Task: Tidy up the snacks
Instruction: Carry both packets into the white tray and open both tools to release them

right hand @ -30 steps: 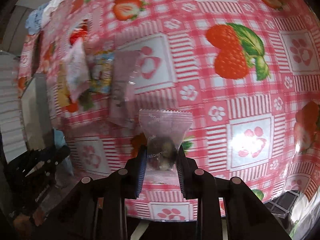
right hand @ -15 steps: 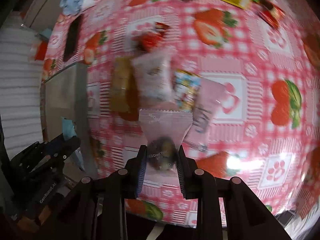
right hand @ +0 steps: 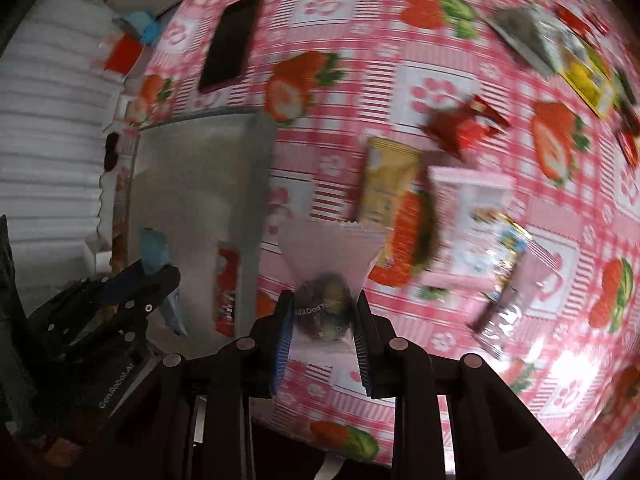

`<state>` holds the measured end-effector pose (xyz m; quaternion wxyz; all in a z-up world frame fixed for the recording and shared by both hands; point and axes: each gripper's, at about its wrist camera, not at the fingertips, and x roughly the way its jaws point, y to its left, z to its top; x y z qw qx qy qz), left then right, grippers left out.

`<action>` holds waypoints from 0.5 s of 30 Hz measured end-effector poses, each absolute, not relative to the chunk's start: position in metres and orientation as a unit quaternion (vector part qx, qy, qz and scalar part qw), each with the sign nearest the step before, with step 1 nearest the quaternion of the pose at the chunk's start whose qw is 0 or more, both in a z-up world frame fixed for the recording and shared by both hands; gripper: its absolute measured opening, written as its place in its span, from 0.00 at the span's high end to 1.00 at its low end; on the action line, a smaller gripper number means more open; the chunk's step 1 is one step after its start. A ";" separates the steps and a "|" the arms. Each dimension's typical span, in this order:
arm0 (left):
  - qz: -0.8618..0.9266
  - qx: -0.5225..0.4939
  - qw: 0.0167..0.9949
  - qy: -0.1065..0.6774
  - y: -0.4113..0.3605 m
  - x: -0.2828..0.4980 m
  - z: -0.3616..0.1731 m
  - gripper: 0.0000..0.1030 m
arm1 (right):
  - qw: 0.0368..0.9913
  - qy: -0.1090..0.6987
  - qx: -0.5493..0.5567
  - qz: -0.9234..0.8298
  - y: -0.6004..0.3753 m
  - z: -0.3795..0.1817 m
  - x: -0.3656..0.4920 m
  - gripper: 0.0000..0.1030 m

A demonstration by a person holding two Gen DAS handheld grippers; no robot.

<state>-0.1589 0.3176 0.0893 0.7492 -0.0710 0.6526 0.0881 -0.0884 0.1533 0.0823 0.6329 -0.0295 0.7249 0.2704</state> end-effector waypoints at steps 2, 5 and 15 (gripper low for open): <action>0.098 -0.071 0.748 0.653 0.327 -0.162 0.089 0.75 | 0.630 0.724 -0.037 0.280 0.167 0.083 -0.089 0.71; 0.112 -0.072 0.744 0.654 0.339 -0.167 0.086 0.75 | 0.625 0.721 -0.048 0.294 0.185 0.084 -0.090 0.71; 0.144 -0.083 0.723 0.670 0.369 -0.184 0.070 0.75 | 0.605 0.724 -0.068 0.323 0.235 0.076 -0.100 0.71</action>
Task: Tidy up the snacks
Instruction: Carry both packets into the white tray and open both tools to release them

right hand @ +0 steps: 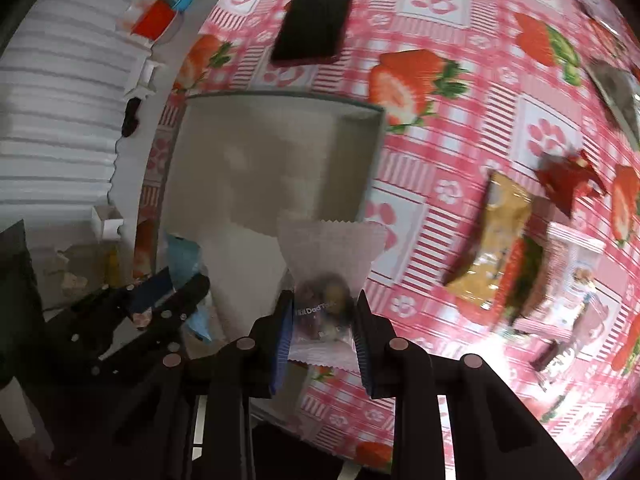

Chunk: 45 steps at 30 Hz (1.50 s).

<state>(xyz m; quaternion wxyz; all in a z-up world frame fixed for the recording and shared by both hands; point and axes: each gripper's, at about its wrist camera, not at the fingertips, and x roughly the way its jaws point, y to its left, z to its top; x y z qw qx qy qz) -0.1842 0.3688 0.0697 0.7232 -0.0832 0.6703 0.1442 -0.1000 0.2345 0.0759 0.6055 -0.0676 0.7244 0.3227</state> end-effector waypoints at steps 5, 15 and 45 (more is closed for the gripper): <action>0.153 -0.083 0.712 0.680 0.376 -0.191 0.060 0.74 | 0.589 0.733 -0.075 0.331 0.254 0.067 -0.106 0.71; 0.181 -0.070 0.700 0.687 0.386 -0.205 0.054 0.45 | 0.566 0.745 -0.095 0.339 0.279 0.050 -0.113 0.71; 0.086 -0.017 0.720 0.688 0.298 -0.156 0.073 0.23 | 0.626 0.766 0.000 0.145 0.087 0.028 -0.097 0.00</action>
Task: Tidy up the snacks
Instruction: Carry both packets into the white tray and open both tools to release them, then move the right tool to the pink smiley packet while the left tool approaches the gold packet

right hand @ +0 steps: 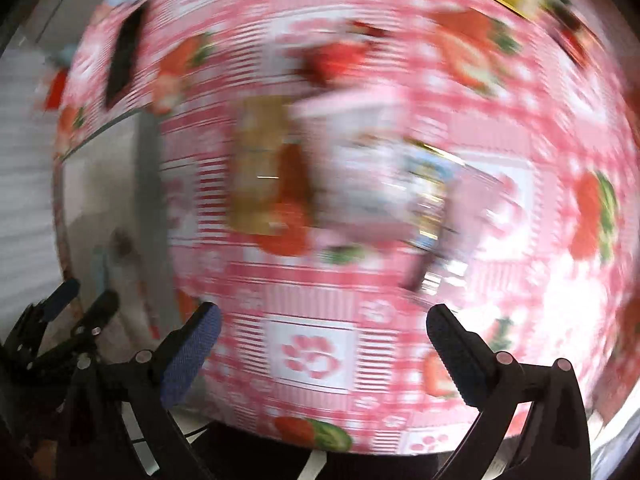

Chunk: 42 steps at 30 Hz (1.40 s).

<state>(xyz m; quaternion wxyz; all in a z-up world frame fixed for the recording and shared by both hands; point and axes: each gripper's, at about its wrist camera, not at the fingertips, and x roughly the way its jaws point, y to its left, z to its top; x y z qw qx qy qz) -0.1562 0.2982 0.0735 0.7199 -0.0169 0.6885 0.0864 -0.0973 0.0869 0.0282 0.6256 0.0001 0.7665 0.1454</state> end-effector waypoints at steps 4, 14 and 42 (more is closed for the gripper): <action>0.054 0.002 0.724 0.688 0.267 -0.144 0.074 0.23 | 0.626 0.773 0.025 0.099 0.044 0.019 -0.105 0.00; 0.028 0.018 0.719 0.694 0.217 -0.108 0.062 0.23 | 0.615 0.784 0.068 0.048 -0.025 -0.001 -0.119 0.00; 0.043 -0.010 0.710 0.703 0.221 -0.024 0.015 0.19 | 0.638 0.770 0.008 0.020 -0.025 -0.026 -0.062 0.00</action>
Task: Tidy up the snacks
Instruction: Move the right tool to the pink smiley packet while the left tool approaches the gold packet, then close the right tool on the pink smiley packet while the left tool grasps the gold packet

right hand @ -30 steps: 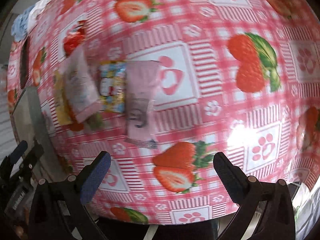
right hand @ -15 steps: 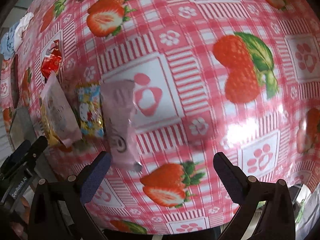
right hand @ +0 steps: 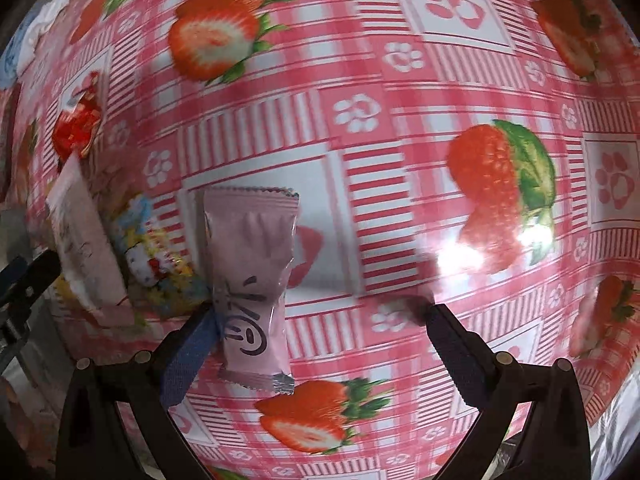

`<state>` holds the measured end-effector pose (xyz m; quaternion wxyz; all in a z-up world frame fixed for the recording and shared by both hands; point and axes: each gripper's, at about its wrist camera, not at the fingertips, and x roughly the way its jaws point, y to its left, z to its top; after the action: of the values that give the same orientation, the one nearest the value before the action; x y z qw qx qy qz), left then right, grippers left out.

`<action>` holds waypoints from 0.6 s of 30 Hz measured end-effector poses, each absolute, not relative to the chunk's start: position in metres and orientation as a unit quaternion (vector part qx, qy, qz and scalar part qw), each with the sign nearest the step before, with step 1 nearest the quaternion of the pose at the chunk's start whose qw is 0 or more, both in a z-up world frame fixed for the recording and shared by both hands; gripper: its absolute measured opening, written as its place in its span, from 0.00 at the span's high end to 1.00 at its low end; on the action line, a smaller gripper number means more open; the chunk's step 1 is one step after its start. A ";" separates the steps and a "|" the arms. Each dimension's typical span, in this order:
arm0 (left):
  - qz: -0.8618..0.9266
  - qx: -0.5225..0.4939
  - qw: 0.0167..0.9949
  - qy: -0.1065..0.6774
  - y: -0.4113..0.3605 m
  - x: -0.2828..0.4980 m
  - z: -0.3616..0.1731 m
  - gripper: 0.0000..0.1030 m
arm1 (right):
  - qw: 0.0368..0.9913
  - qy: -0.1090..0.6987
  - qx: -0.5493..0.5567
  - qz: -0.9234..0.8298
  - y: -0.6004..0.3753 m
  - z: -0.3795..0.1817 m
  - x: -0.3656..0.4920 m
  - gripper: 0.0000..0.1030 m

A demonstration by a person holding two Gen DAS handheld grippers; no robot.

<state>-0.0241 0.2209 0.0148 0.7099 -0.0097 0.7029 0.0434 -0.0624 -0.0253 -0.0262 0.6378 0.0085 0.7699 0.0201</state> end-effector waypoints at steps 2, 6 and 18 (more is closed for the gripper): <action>0.039 -0.005 0.711 0.702 0.219 -0.024 0.018 0.19 | 0.639 0.769 0.008 0.023 -0.029 -0.026 -0.060 0.00; 0.042 0.002 0.702 0.711 0.215 -0.018 0.007 0.19 | 0.639 0.769 -0.008 0.037 -0.025 -0.024 -0.053 0.00; 0.046 -0.004 0.700 0.713 0.218 0.010 -0.019 0.15 | 0.622 0.782 0.003 0.036 -0.014 -0.039 -0.029 0.00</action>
<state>0.0096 0.2181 -0.0193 0.6996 -0.0040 0.7131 0.0458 -0.0292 -0.0145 -0.0394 0.6216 0.0026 0.7825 0.0363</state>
